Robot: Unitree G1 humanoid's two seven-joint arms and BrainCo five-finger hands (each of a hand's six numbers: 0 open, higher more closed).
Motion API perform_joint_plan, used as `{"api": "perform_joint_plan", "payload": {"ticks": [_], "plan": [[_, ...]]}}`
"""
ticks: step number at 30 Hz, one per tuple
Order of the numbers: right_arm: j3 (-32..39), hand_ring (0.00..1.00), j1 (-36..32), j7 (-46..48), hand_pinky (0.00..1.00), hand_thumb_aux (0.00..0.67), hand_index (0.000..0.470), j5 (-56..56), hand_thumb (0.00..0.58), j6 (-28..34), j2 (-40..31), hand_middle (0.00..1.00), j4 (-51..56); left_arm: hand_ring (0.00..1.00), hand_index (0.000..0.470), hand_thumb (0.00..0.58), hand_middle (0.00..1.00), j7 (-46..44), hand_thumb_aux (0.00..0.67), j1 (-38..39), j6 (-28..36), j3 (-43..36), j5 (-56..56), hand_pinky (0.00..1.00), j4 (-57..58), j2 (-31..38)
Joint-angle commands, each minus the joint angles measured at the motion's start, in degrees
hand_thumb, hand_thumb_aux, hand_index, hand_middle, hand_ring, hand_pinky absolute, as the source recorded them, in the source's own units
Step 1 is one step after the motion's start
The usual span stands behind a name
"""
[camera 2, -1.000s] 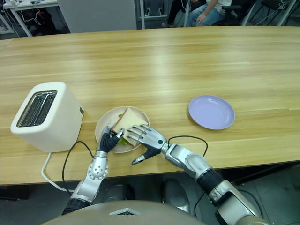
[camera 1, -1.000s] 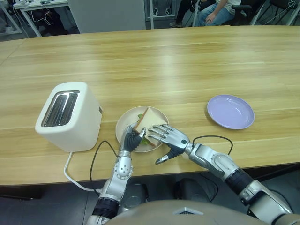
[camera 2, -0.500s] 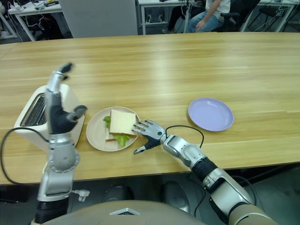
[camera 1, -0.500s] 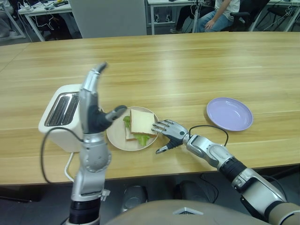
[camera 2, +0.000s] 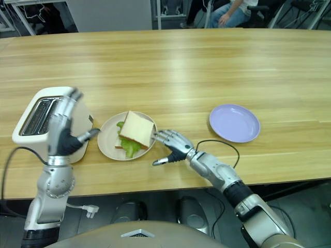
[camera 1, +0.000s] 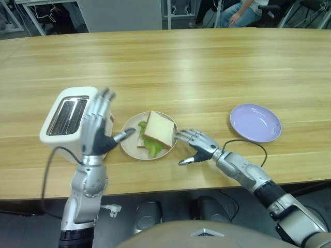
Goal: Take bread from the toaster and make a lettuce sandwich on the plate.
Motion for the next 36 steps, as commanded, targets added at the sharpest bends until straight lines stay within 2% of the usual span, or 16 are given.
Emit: {"api": "perform_joint_plan", "payload": {"ticks": [1,2,3,7,10,11,12,13,15,16,17,22,26,32,36], "plan": [[-8.1,0.00,4.4,1.5,0.00,0.255,0.175,12.4,0.357,-3.7,-1.7,0.00,-4.7,0.00,0.460,0.580,0.00,0.6,0.670,0.7,-3.3,-0.9,0.1,0.00,3.5,2.1],[-10.1,0.00,5.6,1.5,0.00,0.465,0.319,15.2,0.526,-4.6,-1.8,0.00,-5.5,0.00,0.460,0.580,0.00,0.4,0.670,0.9,-3.8,-1.3,0.1,0.00,3.9,2.6],[-11.9,0.00,6.9,2.5,0.00,0.670,0.460,18.4,0.580,-5.4,-2.0,0.00,-6.2,0.00,0.460,0.580,0.00,-0.1,0.670,1.0,-4.4,-1.6,-0.5,0.00,4.5,3.0],[-15.8,0.00,11.4,6.4,0.00,0.670,0.460,28.0,0.580,-8.9,-2.5,0.00,-7.2,0.00,0.460,0.580,0.00,-2.7,0.670,1.8,-6.8,-2.5,-3.6,0.00,5.4,4.6],[-14.9,0.00,14.8,13.0,0.00,0.670,0.460,33.0,0.580,-10.8,-3.7,0.00,-7.7,0.00,0.460,0.580,0.00,-5.7,0.670,2.7,-8.4,-2.6,-6.6,0.00,5.8,6.6],[-14.0,0.00,15.9,15.1,0.00,0.670,0.460,33.1,0.580,-11.9,-4.5,0.00,-7.5,0.36,0.460,0.580,0.36,-6.5,0.670,3.3,-9.2,-2.6,-6.7,0.36,5.7,7.6],[-13.0,0.00,17.1,17.0,0.00,0.670,0.460,32.6,0.580,-13.1,-5.4,0.00,-7.4,0.36,0.460,0.580,0.36,-7.2,0.670,3.9,-10.0,-2.5,-7.0,0.36,5.8,8.6],[-12.1,0.00,18.1,18.5,0.00,0.670,0.460,31.6,0.580,-14.0,-6.2,0.00,-7.3,1.00,0.460,0.580,1.00,-8.2,0.670,4.6,-10.7,-2.4,-8.1,1.00,6.2,9.5],[-10.5,0.00,19.8,21.4,0.00,0.670,0.460,30.1,0.580,-15.4,-7.3,0.00,-7.3,1.00,0.460,0.580,1.00,-9.4,0.670,5.9,-12.6,-2.0,-8.8,1.00,6.7,11.7],[-9.8,0.74,20.3,22.0,0.74,0.670,0.460,28.5,0.580,-16.2,-7.6,0.74,-7.1,1.00,0.460,0.580,1.00,-10.4,0.670,6.5,-13.7,-1.9,-9.5,1.00,7.2,13.0],[-9.3,1.00,20.6,22.5,1.00,0.670,0.460,27.3,0.580,-16.9,-7.6,1.00,-6.9,1.00,0.460,0.580,1.00,-10.9,0.670,7.2,-15.1,-2.0,-9.0,1.00,7.6,14.5],[-6.9,1.00,20.2,21.5,1.00,0.670,0.460,19.8,0.580,-18.6,-5.2,1.00,-5.2,1.00,0.460,0.580,1.00,-17.3,0.670,9.1,-19.4,-5.3,-10.4,1.00,11.7,20.0],[-5.0,1.00,18.4,19.8,1.00,0.670,0.460,14.3,0.580,-19.0,-2.2,1.00,-2.8,1.00,0.460,0.580,1.00,-20.3,0.670,9.0,-20.4,-6.5,-11.3,1.00,14.7,21.7],[-2.3,1.00,13.4,15.0,1.00,0.670,0.460,6.6,0.580,-18.9,2.7,1.00,3.1,1.00,0.460,0.580,1.00,-21.5,0.670,5.0,-20.0,-9.8,-7.4,1.00,21.7,21.5],[-0.1,1.00,9.4,11.5,1.00,0.670,0.460,2.0,0.580,-18.1,5.2,1.00,8.4,1.00,0.460,0.580,1.00,-18.1,0.670,-0.1,-17.5,-12.2,-1.1,1.00,27.8,20.8]]}}
